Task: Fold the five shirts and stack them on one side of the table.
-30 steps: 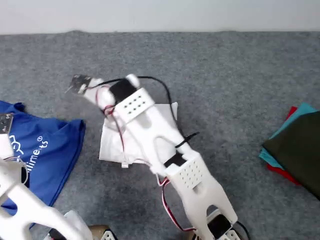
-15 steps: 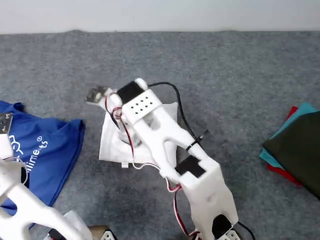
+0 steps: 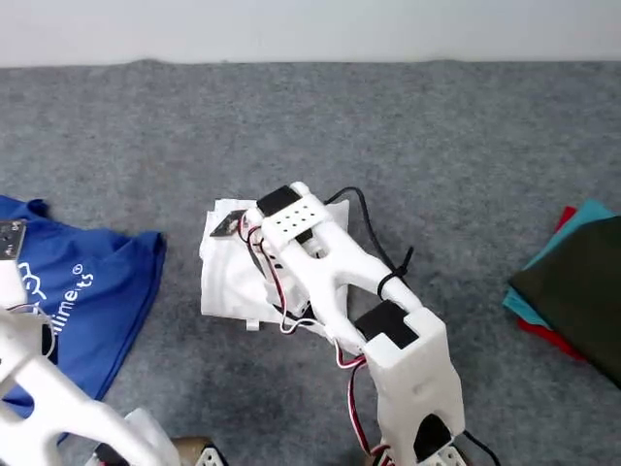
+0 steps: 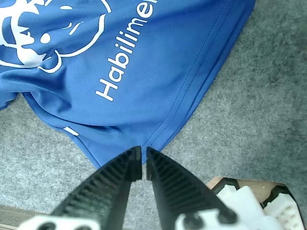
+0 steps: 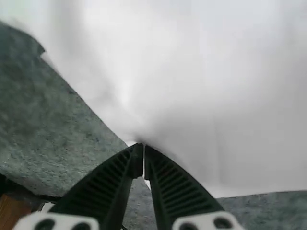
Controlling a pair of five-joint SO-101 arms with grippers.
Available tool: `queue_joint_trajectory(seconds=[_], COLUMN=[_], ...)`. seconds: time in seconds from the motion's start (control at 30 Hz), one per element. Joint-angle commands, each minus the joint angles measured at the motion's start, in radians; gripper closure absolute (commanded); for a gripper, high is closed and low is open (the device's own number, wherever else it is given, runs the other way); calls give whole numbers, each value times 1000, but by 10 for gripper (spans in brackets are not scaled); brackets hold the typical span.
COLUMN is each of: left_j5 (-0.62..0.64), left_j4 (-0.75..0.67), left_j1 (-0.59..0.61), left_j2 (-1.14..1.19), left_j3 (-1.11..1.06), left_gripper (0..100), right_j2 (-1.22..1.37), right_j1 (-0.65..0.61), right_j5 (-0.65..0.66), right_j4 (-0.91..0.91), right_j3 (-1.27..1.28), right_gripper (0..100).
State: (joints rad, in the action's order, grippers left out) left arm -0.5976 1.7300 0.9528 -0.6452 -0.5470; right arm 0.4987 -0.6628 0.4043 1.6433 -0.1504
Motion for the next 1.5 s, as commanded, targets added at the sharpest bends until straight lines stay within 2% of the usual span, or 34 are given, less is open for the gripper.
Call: queue_joint_trajectory(seconds=[0.0, 0.27, 0.37, 0.5, 0.63, 0.9, 1.13, 1.3, 1.37, 1.47], left_j5=[8, 8, 8, 8, 8, 8, 8, 8, 8, 8], left_j4=[-6, -6, -6, 0, 0, 0, 0, 0, 0, 0], left_j1=[-8, -8, -8, -8, -8, -8, -8, -8, -8, -8], left_j2=[-26, -26, -26, -26, -26, -26, -26, -26, -26, -26], left_j3=[12, 12, 12, 12, 13, 13, 12, 12, 12, 12], left_gripper=[964, 964, 964, 964, 964, 964, 964, 964, 964, 964], right_j2=[-67, -171, -153, -119, -117, -294, -426, -424, -424, -424], right_j1=[-4, -67, -108, -104, -45, 96, 116, 117, 113, 111], right_j5=[-5, -8, -6, -38, -126, -180, -462, -631, -675, -769], right_j4=[1, 28, 8, 54, 143, 153, 148, 105, 61, -2], right_j3=[-25, -245, -270, -272, -272, -130, 81, 103, 103, 103], right_gripper=[989, 987, 989, 989, 989, 987, 987, 974, 913, 756])
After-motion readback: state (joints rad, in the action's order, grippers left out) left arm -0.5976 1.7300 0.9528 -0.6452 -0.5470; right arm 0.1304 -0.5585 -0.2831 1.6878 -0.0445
